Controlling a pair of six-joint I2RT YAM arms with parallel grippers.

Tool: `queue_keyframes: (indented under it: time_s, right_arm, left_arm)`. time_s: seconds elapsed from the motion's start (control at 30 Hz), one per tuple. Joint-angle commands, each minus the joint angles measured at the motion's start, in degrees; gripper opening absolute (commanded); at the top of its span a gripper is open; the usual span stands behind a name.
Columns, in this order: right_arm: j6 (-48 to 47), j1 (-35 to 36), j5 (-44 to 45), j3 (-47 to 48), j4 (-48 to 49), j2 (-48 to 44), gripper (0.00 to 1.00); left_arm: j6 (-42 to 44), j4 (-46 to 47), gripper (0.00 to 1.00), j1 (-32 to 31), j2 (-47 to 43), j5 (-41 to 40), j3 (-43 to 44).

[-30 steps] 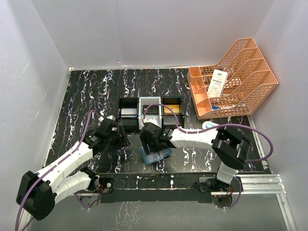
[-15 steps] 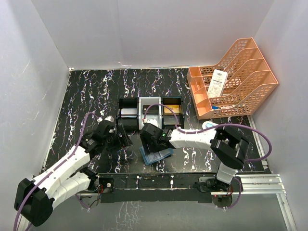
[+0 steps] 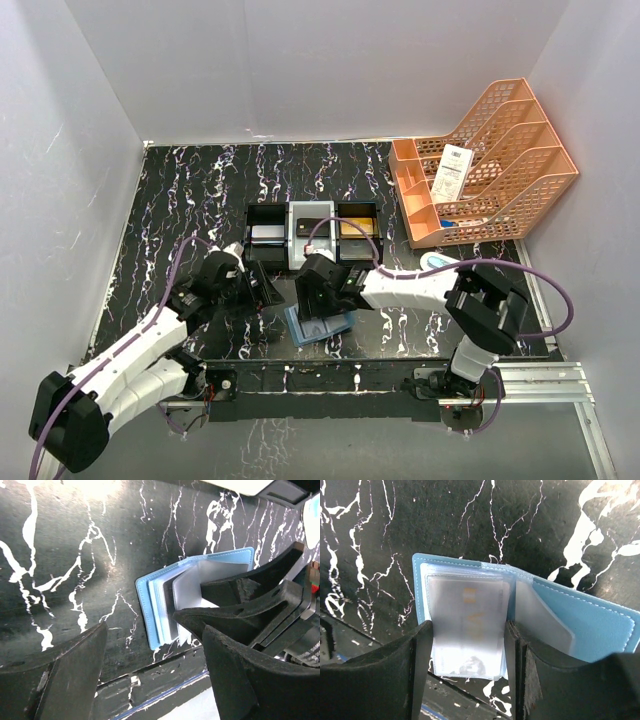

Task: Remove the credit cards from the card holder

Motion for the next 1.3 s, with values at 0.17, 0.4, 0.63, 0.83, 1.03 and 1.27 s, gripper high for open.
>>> queue_keyframes:
  time_s: [0.17, 0.4, 0.63, 0.83, 1.03, 1.27]
  right_arm:
    - [12.14, -2.29, -6.84, -7.54, 11.81, -5.67, 0.47]
    - [17.35, -4.64, -9.51, -13.19, 18.75, -7.49, 0.47]
    - [18.06, -5.04, -10.11, -13.43, 19.12, -7.29, 0.47]
    - [18.14, -5.06, -10.08, -13.14, 19.31, -7.7, 0.47]
    - [18.13, -5.12, -10.54, -12.88, 19.48, -7.47, 0.47]
    - [18.05, -5.21, -11.17, -12.87, 19.65, -7.41, 0.47]
  left_arm:
    - [-2.31, 12.13, 0.71, 0.27, -2.16, 14.52, -4.55]
    - [-2.33, 22.22, 0.6, 0.25, -0.37, 20.83, -10.31]
    - [-3.11, 30.34, 0.52, -0.88, 3.58, 25.8, -12.7]
    - [-1.42, 29.32, 0.49, -2.97, 5.4, 23.58, -10.66]
    - [0.28, 29.23, 0.41, -5.91, 10.76, 21.48, -9.39]
    - [0.84, 30.57, 0.22, -8.09, 15.21, 18.42, -8.41]
